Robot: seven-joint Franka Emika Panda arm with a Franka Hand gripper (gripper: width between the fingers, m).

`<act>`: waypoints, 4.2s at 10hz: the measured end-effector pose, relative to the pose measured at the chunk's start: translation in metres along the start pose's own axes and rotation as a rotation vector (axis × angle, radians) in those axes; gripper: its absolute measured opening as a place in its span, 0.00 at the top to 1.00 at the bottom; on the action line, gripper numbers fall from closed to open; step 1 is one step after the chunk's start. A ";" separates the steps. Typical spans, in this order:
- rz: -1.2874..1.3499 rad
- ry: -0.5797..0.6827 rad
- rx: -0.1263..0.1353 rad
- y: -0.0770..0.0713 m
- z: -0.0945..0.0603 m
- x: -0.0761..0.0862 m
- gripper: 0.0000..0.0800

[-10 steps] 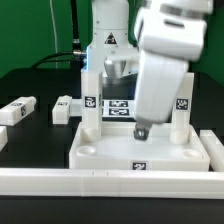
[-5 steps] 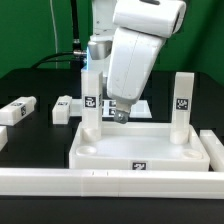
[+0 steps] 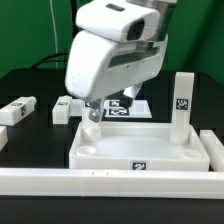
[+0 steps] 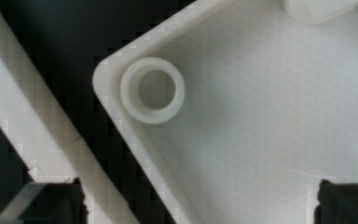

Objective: Assemble desk

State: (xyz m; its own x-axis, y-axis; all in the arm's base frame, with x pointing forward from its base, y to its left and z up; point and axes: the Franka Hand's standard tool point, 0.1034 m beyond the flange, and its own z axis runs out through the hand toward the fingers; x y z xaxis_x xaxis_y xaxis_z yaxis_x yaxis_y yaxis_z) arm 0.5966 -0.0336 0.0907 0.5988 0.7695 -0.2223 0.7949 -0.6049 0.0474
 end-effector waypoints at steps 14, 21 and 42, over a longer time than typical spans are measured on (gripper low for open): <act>0.497 -0.010 0.143 0.040 0.019 -0.091 0.19; 0.729 -0.147 0.349 0.018 0.044 -0.141 0.19; 0.900 -0.371 0.627 -0.044 0.087 -0.184 0.19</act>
Offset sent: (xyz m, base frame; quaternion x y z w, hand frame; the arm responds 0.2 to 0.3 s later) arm 0.0000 0.0000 0.0000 0.0000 0.0000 0.1938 0.9810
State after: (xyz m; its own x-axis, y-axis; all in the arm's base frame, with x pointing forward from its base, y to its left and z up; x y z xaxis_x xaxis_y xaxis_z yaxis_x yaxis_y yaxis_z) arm 0.4432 -0.1665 0.0452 0.7750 -0.0358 -0.6309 -0.1547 -0.9788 -0.1344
